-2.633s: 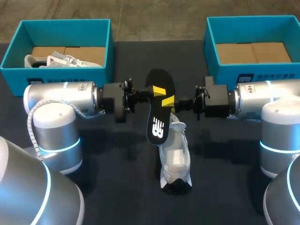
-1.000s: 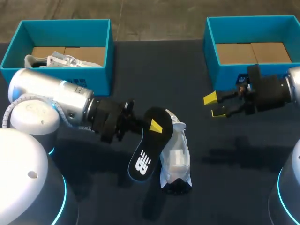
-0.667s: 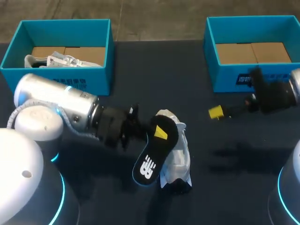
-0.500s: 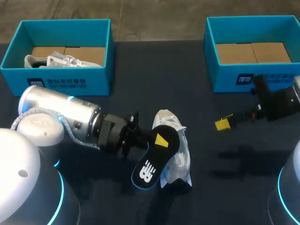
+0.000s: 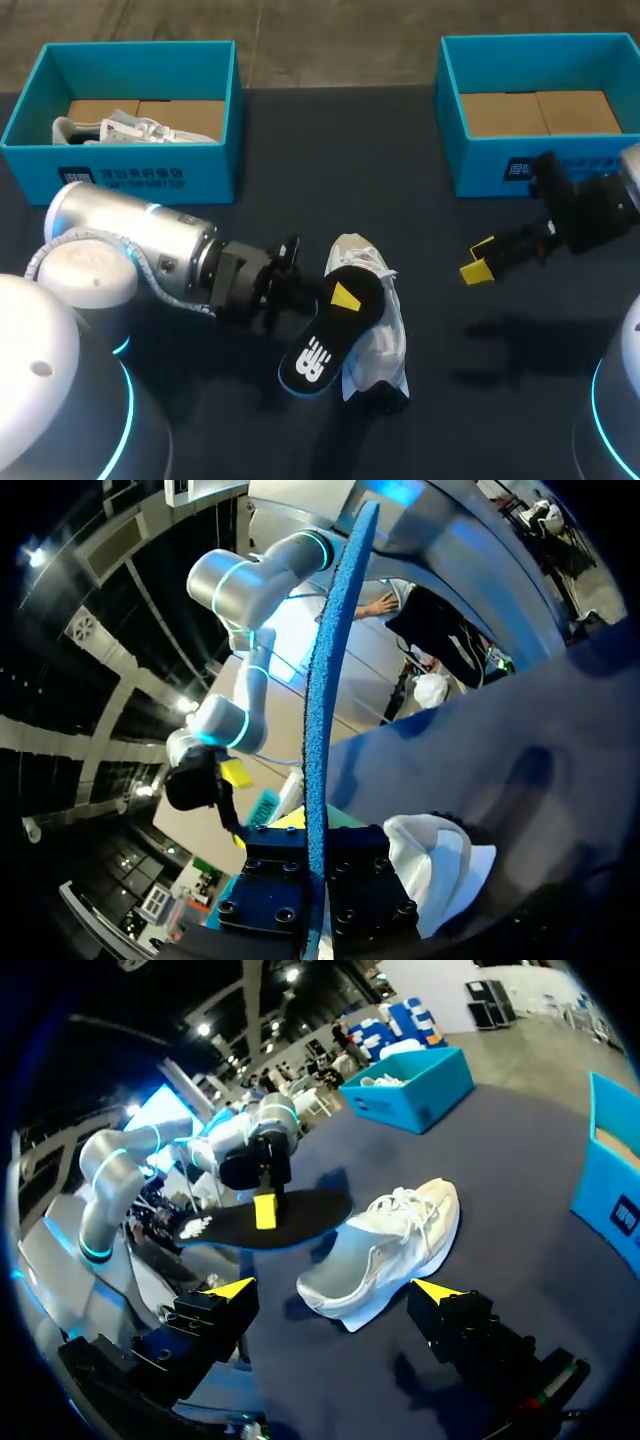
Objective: Take the shoe out of the shoebox, open the shoe tongue, remove and reinsert the insole, then place the shoe into the shoebox
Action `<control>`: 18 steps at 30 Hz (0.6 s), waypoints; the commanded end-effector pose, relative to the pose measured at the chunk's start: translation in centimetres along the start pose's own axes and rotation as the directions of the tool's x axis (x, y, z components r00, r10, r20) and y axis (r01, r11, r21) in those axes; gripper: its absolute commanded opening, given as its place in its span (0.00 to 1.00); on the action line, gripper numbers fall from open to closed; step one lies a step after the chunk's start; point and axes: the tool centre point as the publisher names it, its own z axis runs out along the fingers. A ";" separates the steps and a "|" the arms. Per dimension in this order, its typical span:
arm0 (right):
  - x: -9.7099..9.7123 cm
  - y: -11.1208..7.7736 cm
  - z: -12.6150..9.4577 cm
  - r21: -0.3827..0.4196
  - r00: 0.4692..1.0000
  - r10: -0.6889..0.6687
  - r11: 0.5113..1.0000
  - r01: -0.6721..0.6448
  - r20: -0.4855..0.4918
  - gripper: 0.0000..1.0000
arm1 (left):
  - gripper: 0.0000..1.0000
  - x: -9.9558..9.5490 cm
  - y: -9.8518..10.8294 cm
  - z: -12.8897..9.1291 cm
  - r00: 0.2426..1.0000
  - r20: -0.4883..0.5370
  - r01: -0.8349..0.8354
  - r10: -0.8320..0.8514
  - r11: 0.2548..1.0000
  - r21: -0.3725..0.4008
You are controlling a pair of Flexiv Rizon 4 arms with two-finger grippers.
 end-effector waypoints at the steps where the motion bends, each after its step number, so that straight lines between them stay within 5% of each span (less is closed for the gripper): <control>1: 0.7 -1.2 0.0 0.018 0.998 -0.053 0.998 0.052 0.029 1.00 | 0.00 1.0 -1.6 0.0 0.998 0.054 -0.028 0.029 0.999 -0.015; 11: 1.2 -3.6 0.8 0.140 0.979 -0.199 0.971 0.194 0.028 1.00 | 0.00 1.1 -5.1 0.4 0.996 0.087 -0.017 0.019 0.999 -0.028; 18: 2.1 -4.9 2.0 0.212 0.928 -0.372 0.908 0.363 0.004 1.00 | 0.00 1.6 -5.9 -0.2 0.987 0.113 0.108 -0.115 0.992 0.065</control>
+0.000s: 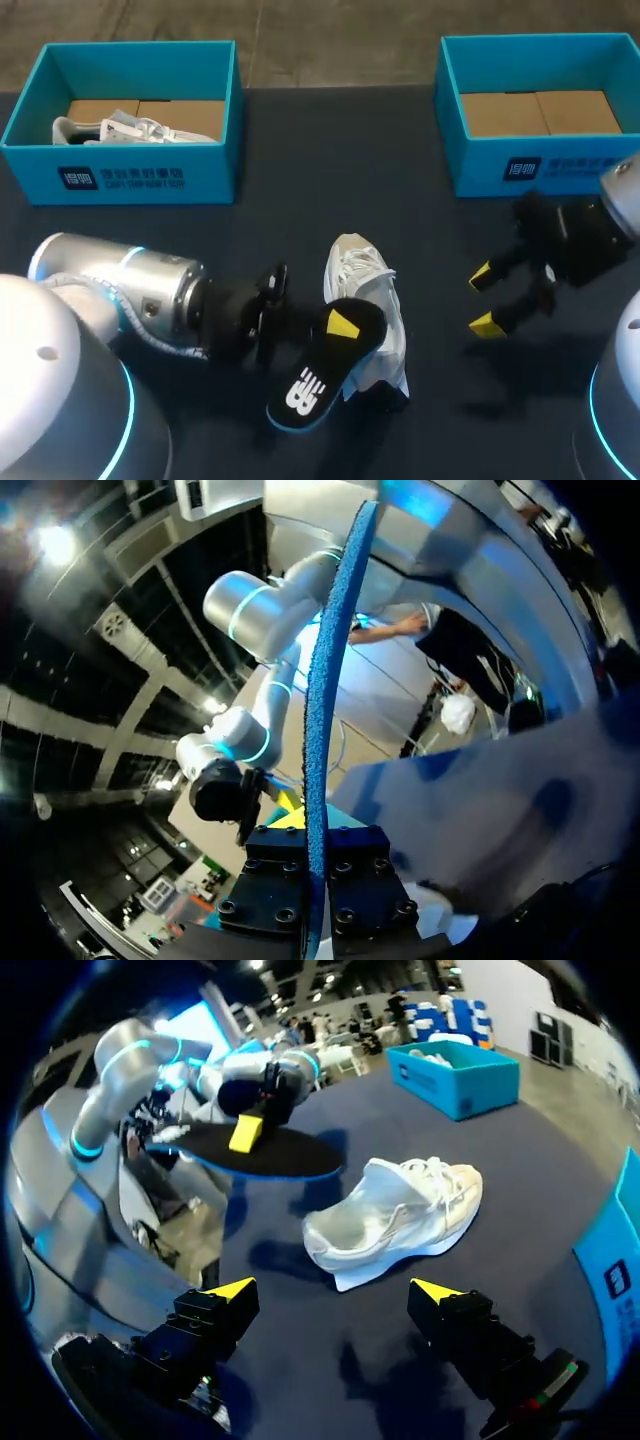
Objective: Take the shoe out of the shoebox, open the shoe tongue, remove and reinsert the insole, then place the shoe into the shoebox
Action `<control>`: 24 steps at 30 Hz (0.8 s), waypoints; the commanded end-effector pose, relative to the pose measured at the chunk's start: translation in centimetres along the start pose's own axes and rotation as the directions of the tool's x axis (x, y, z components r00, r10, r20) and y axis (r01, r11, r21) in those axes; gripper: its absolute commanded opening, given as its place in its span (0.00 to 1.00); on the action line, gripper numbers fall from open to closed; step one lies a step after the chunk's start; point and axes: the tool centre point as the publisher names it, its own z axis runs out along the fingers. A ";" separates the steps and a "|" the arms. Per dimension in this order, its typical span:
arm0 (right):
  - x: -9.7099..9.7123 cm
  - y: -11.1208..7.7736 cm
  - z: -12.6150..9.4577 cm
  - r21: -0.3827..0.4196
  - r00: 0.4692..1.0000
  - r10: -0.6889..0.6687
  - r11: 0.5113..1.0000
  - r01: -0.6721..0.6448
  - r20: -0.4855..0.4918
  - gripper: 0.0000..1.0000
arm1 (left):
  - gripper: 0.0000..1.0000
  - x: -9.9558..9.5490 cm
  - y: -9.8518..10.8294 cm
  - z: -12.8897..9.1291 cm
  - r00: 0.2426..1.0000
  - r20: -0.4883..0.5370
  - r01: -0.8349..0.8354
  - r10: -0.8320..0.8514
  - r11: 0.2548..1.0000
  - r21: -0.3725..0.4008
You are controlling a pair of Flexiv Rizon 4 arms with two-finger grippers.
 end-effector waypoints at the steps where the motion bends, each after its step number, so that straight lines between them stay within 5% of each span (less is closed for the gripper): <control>1: 0.7 0.0 0.5 0.012 0.999 -0.053 0.999 0.053 0.004 1.00 | 0.00 0.5 -0.3 -1.0 1.000 -0.008 0.012 -0.011 1.000 0.008; 17: 0.7 0.0 0.5 0.012 0.999 -0.053 0.999 0.053 0.004 1.00 | 0.00 0.5 -0.3 -1.0 1.000 -0.008 0.012 -0.011 1.000 0.008; 24: 1.1 -1.2 1.1 0.075 0.992 -0.127 0.989 0.125 0.014 1.00 | 0.00 1.2 0.0 -0.4 0.999 0.040 0.016 -0.017 0.999 0.032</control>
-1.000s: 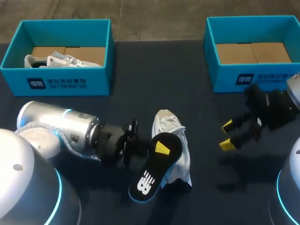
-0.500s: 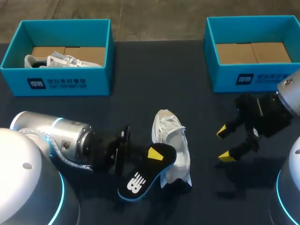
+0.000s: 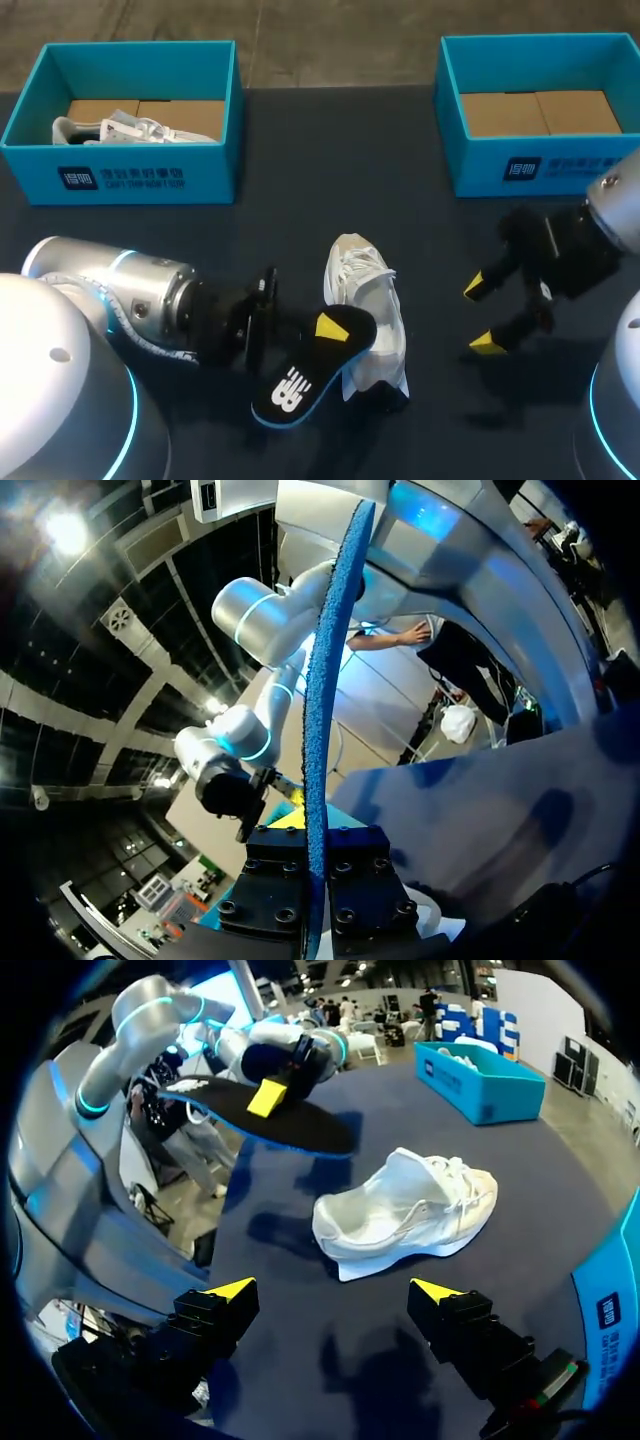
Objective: Take the shoe out of the shoebox, open the shoe tongue, remove and reinsert the insole, then place the shoe into the shoebox
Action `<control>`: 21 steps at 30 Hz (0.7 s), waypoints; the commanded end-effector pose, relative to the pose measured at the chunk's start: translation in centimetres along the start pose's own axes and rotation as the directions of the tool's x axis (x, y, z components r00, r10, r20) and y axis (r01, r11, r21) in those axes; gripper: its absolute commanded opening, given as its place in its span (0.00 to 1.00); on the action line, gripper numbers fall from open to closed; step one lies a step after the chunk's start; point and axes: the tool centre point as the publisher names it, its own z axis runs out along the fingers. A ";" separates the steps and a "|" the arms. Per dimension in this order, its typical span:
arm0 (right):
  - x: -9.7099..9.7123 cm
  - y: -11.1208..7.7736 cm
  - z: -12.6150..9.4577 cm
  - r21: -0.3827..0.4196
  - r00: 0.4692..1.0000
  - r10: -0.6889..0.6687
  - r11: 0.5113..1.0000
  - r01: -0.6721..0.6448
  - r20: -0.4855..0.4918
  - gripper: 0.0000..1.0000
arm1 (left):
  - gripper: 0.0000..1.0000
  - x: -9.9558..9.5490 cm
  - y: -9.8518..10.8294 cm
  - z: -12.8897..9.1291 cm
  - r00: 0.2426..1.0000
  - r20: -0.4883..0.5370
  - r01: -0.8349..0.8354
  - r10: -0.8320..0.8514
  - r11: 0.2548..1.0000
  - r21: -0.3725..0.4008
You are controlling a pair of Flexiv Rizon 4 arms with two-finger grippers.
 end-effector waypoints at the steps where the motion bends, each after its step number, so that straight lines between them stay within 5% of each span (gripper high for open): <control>1: 0.4 -0.3 0.4 0.019 1.000 -0.011 1.000 0.011 0.012 1.00 | 0.00 1.0 0.3 0.7 0.999 0.051 0.004 -0.005 1.000 0.021; 21: -1.0 -2.1 4.4 0.157 0.997 -0.055 0.987 0.044 0.061 1.00 | 0.00 3.3 -0.3 3.2 0.976 0.189 0.102 -0.107 0.994 0.036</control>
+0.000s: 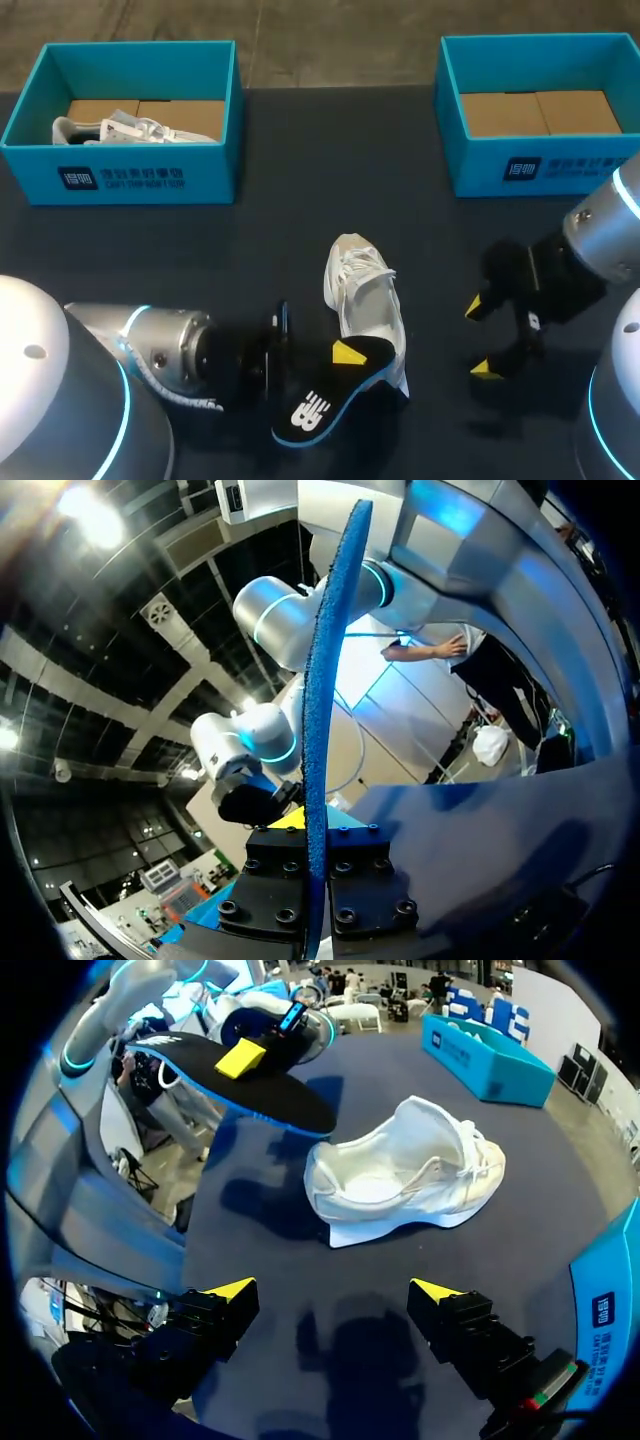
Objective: Take the shoe out of the shoebox, open the shoe tongue, remove and reinsert the insole, then place the shoe into the shoebox
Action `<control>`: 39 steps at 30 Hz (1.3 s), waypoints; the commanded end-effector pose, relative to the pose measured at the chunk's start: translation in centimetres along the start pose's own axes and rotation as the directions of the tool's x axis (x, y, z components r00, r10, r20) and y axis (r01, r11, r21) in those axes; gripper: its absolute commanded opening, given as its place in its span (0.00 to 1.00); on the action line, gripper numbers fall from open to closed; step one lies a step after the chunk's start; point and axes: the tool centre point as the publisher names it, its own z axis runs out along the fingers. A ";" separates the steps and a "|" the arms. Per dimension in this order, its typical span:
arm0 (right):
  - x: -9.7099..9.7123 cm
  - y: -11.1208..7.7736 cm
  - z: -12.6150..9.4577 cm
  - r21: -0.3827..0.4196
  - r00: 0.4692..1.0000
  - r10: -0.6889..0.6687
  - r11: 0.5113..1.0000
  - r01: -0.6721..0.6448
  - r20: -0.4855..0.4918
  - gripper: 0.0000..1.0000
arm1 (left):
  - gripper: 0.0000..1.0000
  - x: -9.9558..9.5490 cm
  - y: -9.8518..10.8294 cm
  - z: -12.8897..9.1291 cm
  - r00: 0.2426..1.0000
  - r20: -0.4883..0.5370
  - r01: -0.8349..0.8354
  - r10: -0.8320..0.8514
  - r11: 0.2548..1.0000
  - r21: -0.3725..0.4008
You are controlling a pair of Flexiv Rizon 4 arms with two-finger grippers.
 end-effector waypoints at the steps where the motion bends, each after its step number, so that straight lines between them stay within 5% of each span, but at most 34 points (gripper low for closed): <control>1: -0.8 1.0 1.6 0.023 1.000 -0.003 1.000 0.003 0.000 1.00 | 0.00 0.9 0.0 0.5 0.999 0.052 0.011 -0.011 1.000 -0.003; 8: -1.0 1.3 2.8 0.081 1.000 0.004 0.997 -0.006 0.017 1.00 | 0.00 0.5 -0.2 0.4 0.993 0.109 0.043 -0.037 0.998 -0.053; 24: -1.0 1.3 2.8 0.081 1.000 0.004 0.997 -0.006 0.017 1.00 | 0.00 0.2 0.7 0.5 0.987 0.146 0.071 -0.061 0.995 -0.068; 39: -3.3 1.0 4.3 0.130 1.000 -0.017 0.991 0.016 0.003 1.00 | 0.00 -1.2 2.0 1.5 0.980 0.172 0.118 -0.101 0.989 -0.091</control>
